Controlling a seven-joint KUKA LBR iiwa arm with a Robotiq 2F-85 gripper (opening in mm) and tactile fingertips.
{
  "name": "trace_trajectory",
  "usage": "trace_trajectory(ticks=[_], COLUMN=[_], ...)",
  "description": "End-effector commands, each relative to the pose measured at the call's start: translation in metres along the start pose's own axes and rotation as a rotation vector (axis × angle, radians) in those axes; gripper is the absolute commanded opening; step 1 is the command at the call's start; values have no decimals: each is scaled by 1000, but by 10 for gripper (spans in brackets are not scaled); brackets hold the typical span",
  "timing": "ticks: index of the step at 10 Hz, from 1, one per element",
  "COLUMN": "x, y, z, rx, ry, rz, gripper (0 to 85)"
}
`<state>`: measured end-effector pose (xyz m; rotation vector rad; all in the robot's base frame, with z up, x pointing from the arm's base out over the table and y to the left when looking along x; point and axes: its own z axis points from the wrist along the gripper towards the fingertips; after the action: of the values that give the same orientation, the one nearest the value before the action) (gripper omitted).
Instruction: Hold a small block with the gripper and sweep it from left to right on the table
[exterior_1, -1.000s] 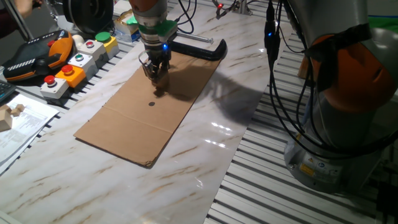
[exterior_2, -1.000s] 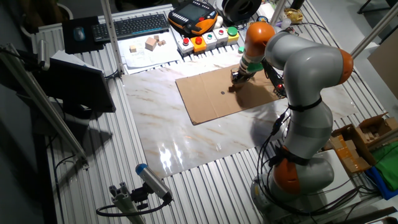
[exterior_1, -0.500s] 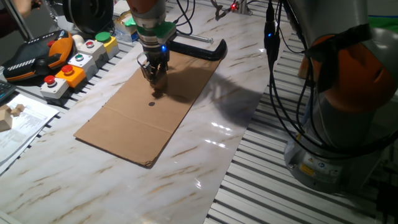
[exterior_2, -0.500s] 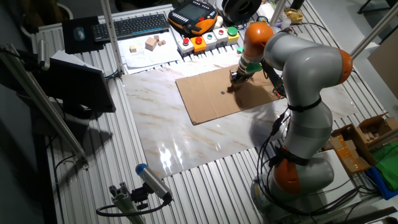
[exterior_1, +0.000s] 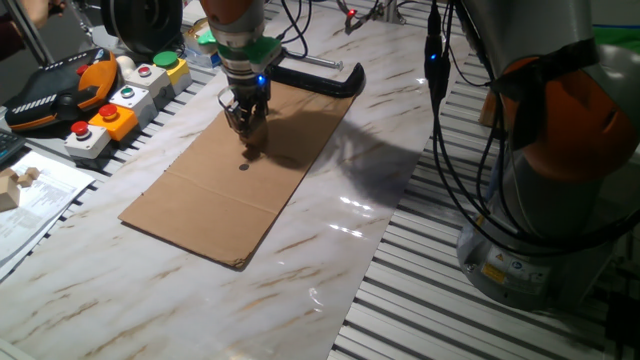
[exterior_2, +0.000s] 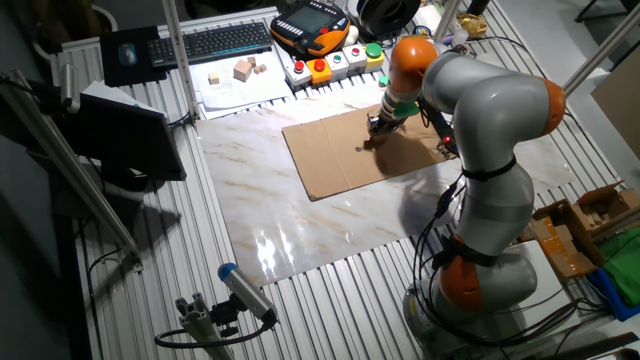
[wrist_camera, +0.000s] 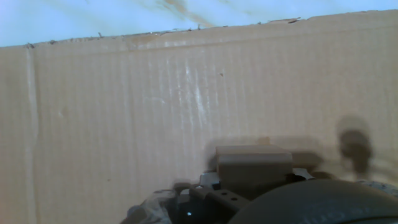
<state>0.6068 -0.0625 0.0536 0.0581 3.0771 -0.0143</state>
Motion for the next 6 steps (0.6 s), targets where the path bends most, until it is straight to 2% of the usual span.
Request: trace_trajectory(ticks=[1,6], x=[0,-1], y=[1,9], z=[0,-1], rx=[-1,-3], ry=[0,5], rz=[0,-6], gripper=[7,7])
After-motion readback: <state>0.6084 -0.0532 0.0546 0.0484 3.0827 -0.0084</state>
